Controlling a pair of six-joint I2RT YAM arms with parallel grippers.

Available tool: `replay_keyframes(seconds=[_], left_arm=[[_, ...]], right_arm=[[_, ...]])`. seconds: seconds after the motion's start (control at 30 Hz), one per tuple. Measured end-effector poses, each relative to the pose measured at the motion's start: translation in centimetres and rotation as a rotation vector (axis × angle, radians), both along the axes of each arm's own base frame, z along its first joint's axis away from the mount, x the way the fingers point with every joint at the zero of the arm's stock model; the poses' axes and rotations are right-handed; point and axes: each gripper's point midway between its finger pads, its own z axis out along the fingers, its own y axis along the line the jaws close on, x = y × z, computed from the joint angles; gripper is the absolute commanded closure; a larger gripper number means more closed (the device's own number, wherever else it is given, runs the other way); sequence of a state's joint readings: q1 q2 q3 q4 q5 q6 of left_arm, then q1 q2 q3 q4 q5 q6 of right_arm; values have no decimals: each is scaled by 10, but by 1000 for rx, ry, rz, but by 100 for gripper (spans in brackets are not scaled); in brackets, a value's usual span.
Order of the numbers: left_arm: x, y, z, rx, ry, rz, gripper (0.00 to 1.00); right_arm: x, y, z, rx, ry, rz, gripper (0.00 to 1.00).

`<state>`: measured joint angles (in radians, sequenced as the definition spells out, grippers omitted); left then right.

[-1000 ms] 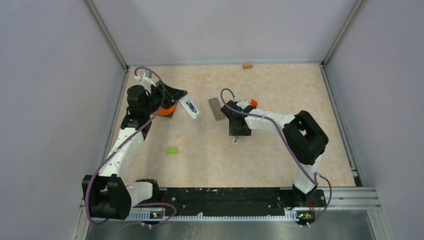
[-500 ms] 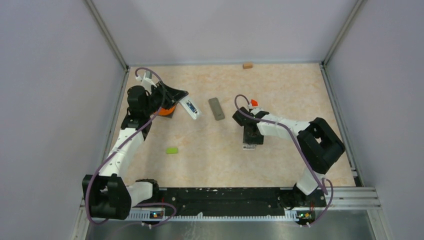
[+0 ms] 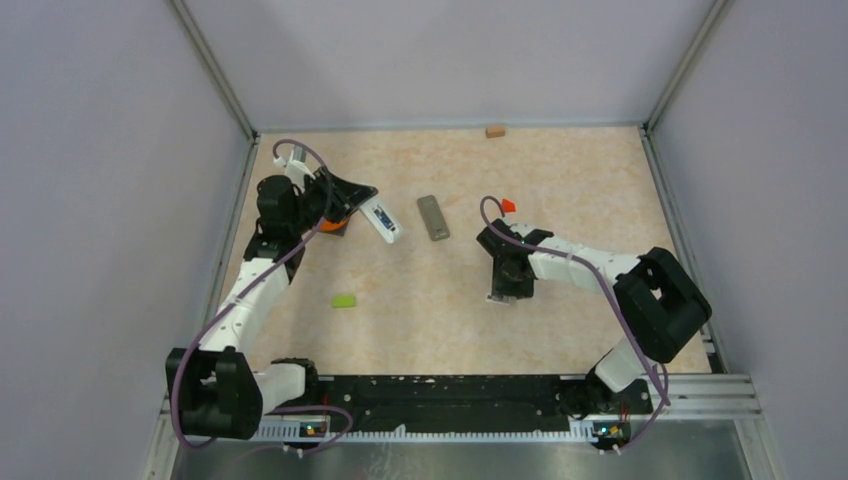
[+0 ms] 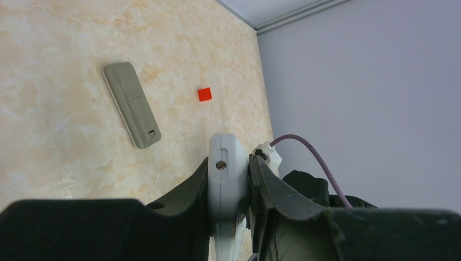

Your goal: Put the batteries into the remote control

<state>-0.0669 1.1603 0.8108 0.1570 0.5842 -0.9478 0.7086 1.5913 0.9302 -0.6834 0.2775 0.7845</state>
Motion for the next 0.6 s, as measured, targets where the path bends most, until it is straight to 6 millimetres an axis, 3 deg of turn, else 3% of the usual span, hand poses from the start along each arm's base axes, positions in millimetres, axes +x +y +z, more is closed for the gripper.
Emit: replay_keyframes(seconds=[0.23,0.4,0.6], left_arm=[[-3,0,-1,-4,3,-2,100],[-4,0,2,-4,-7,-2,100],[-5,1,1,12,-12,-1,100]], right_arm=[[-5,7,2,40,21,65,56],[-3,10,17,67,-15,114,41],[10,18,37,50,-66,374,37]])
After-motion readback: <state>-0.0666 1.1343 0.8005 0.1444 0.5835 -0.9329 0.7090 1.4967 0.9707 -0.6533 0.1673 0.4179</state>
